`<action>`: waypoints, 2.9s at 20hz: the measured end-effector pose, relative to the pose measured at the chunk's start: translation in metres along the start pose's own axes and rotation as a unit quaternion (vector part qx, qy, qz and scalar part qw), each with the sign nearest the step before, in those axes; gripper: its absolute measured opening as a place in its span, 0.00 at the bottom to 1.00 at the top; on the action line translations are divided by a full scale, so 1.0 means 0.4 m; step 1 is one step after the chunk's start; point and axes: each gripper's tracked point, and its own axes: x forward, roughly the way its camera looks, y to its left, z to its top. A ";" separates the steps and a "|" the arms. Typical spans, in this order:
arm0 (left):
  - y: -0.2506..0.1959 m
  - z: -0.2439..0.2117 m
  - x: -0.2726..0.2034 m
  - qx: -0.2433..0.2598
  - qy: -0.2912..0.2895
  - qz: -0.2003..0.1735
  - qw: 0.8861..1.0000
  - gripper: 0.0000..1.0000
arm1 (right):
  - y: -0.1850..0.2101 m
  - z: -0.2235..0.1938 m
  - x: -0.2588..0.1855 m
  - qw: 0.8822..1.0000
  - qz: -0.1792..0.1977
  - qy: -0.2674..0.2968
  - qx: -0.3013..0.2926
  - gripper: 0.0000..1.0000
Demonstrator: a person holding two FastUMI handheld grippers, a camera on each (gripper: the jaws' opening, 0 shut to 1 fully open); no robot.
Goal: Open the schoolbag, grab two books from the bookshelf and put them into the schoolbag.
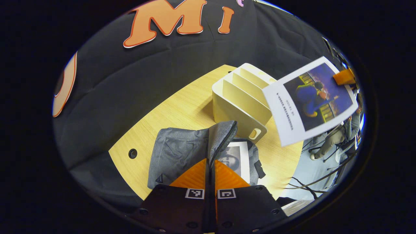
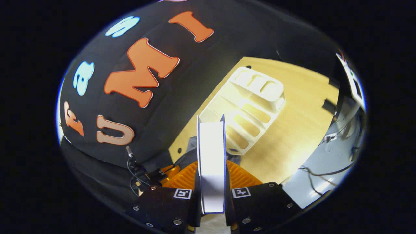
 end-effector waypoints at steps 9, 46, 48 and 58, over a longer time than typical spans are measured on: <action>0.008 0.032 -0.029 0.023 0.001 0.026 0.999 0.01 | -0.070 -0.230 0.245 0.988 0.086 0.033 0.128 0.30; -0.009 0.098 -0.093 0.006 -0.025 0.024 0.999 0.00 | -0.018 -0.389 0.755 0.989 -0.007 0.059 0.135 0.57; -0.016 0.080 -0.088 -0.003 -0.025 0.017 1.000 0.01 | -0.022 -0.390 0.720 0.989 -0.010 0.068 0.134 0.85; -0.154 -0.036 -0.052 -0.090 -0.018 -0.014 0.996 0.01 | -0.174 -0.242 0.530 0.989 -0.103 0.040 0.095 0.98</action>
